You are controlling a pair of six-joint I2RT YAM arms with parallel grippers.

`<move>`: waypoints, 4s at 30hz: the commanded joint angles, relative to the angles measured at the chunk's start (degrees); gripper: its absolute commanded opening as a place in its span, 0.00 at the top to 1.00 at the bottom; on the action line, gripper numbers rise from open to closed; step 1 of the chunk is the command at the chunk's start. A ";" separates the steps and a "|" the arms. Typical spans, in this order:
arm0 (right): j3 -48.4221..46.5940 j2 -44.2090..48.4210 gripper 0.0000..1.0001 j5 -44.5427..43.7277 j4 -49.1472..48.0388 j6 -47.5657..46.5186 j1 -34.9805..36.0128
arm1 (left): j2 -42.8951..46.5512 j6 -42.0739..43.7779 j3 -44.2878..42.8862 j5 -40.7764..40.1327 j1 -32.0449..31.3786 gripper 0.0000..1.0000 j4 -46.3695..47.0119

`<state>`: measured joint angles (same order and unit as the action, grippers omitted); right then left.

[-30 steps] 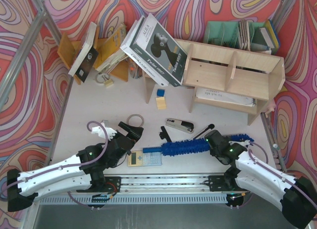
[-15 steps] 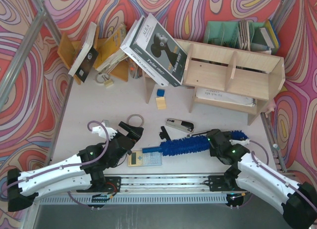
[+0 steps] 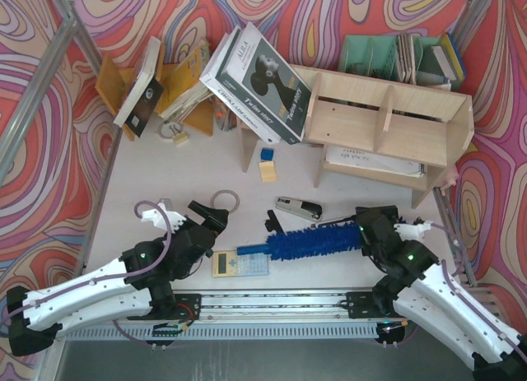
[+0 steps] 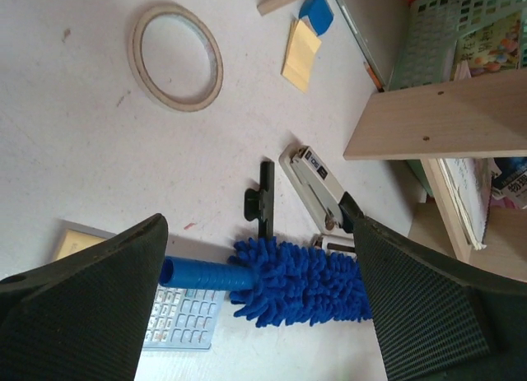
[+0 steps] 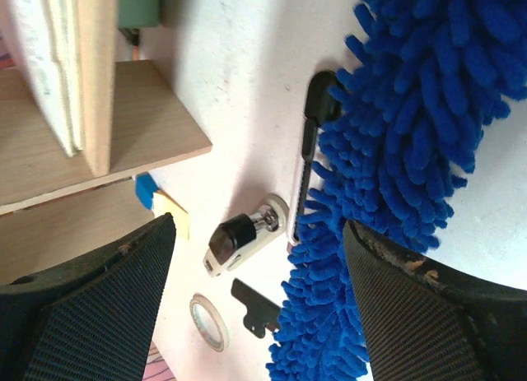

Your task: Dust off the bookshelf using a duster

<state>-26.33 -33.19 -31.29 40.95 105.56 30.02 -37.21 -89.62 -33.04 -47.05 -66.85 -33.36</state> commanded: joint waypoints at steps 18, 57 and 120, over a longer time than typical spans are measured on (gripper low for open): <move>-5.75 -0.41 0.01 -8.49 -33.02 -78.22 -0.24 | -11.79 54.59 -15.20 -24.13 4.95 0.02 4.70; 2.88 -17.58 0.01 -3.17 -57.28 -95.24 -0.71 | -49.32 89.98 19.48 24.02 59.15 0.02 98.97; 9.38 -62.97 0.01 27.11 -116.00 -108.76 -25.78 | -50.94 85.18 12.30 23.69 62.72 0.02 86.93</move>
<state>-14.44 -96.33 -6.02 -71.07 -2.57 4.89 -88.05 -3.70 -20.18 -22.81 -4.49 53.65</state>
